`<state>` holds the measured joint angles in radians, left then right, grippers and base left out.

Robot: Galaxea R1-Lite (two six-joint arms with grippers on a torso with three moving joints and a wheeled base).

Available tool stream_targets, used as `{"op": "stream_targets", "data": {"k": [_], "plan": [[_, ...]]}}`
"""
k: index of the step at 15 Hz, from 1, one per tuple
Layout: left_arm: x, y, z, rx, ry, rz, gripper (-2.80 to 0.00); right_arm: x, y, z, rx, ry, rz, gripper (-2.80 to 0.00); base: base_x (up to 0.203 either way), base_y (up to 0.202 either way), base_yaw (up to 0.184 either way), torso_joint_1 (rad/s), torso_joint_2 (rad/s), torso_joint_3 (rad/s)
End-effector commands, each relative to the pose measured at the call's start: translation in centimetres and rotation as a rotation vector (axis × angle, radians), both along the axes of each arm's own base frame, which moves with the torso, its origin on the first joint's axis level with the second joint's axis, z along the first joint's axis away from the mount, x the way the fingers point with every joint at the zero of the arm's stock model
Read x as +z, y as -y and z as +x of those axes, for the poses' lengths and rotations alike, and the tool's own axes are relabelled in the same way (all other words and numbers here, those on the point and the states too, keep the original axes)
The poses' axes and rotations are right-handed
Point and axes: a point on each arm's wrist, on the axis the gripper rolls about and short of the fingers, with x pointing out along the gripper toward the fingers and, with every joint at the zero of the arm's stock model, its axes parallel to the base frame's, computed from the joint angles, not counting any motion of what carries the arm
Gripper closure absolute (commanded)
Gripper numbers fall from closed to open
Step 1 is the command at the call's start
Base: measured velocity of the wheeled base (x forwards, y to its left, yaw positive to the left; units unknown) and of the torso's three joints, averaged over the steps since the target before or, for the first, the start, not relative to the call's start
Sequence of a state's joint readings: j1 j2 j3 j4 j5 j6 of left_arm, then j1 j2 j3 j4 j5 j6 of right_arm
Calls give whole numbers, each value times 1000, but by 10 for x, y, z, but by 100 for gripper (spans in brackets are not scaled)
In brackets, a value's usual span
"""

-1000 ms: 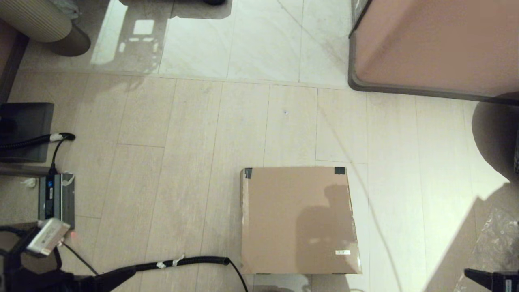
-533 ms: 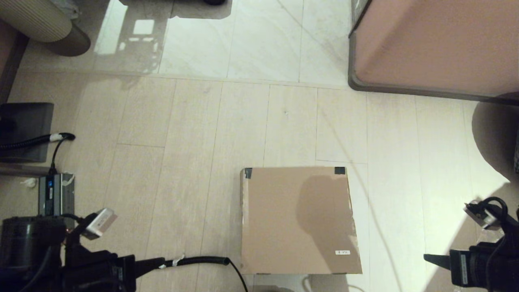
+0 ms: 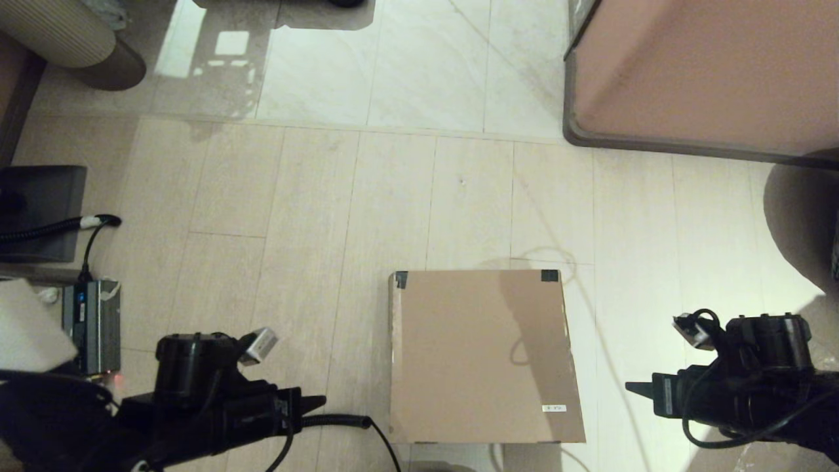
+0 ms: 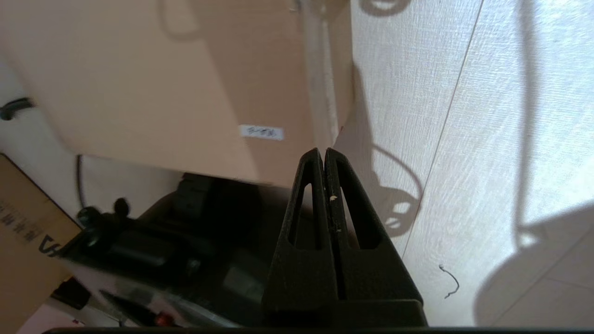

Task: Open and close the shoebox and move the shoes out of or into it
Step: Open the shoe box

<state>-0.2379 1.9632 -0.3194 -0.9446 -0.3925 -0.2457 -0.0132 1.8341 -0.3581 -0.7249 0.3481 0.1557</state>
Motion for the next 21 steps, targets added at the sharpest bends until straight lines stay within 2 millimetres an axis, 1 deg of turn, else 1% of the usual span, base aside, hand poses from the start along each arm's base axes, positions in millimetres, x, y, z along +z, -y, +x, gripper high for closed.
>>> {"op": "stream_targets", "data": {"k": [1, 2, 3, 6, 7, 10, 14, 17, 19, 21], "plan": [[-38, 15, 21, -17, -18, 19, 0, -40, 3, 18, -11, -72, 4, 0, 0, 0, 0, 0, 0, 0], [-42, 25, 30, -24, 36, 21, 0, -50, 5, 25, -17, -56, 4, 0, 0, 0, 0, 0, 0, 0], [-42, 38, 37, -28, 88, 22, 0, -61, 6, 31, -20, -41, 4, 0, 0, 0, 0, 0, 0, 0], [-41, 64, 58, -1, 145, -15, 0, -86, 7, 42, -29, 2, 4, 0, 0, 0, 0, 0, 0, 0], [-48, 73, 64, 5, 143, -16, 0, -91, 7, 44, -36, 17, 2, 0, 0, 0, 0, 0, 0, 0], [-60, 90, 68, 11, 145, 8, 0, -90, 6, 53, -38, 47, 1, 0, 0, 0, 0, 0, 0, 0], [-71, 104, 72, 61, 156, 67, 0, -102, -1, 67, -52, 49, -8, 0, 0, 0, 0, 0, 0, 0], [-71, 107, 75, 81, 162, 85, 0, -104, -14, 79, -45, 70, 0, 0, 0, 0, 0, 0, 0, 0], [-69, 111, 78, 78, 160, 88, 0, -103, -25, 83, -24, 78, 12, 0, 0, 0, 0, 0, 0, 0], [-69, 117, 76, 64, 164, 84, 0, -104, -31, 86, -12, 69, 12, 0, 0, 0, 0, 0, 0, 0]]}}
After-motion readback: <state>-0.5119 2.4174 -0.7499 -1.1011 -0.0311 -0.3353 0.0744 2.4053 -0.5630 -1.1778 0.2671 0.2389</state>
